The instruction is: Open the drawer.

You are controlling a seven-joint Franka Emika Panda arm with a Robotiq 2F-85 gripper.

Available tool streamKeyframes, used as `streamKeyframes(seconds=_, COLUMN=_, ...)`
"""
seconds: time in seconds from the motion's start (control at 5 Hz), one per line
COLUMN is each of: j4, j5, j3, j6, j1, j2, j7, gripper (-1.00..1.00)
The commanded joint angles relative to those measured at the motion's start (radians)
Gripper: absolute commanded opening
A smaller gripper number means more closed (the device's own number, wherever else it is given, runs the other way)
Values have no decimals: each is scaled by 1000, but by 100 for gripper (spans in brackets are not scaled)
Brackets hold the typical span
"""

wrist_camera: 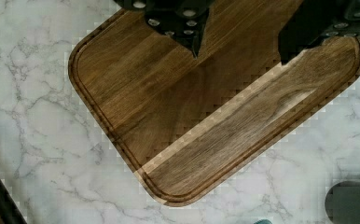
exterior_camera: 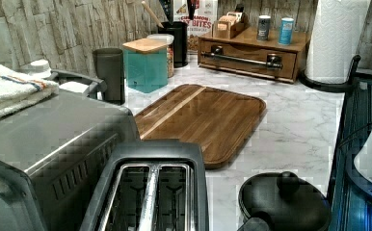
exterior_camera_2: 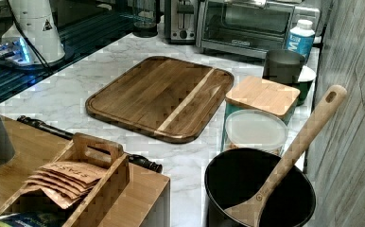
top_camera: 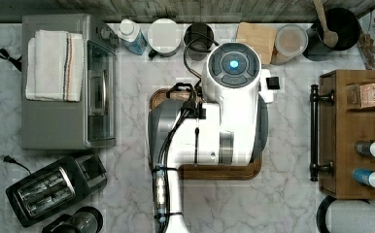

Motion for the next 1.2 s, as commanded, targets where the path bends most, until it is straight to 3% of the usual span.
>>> streamKeyframes(seconds=0.2, j4=-10, j5=-2, j3=0, j6=0, j1=0, j2=8, j7=-2, gripper=100)
streamKeyframes(seconds=0.4, j4=-14, j5=-3, j3=-93, j6=-27, j1=59, j2=16, j7=-187, gripper=100)
streamKeyframes(seconds=0.6, j4=-68, j5=-76, j3=-40, j6=4, j1=-34, j2=-10, j7=-354, gripper=100)
streamKeyframes(seconds=0.8, j4=-138, j5=-76, j3=-81, j6=77, j1=-80, j2=-42, j7=-591, gripper=100)
streamKeyframes(seconds=1.2, j4=-181, j5=-90, j3=-167, j6=220, j1=-135, j2=-24, j7=-877, gripper=100)
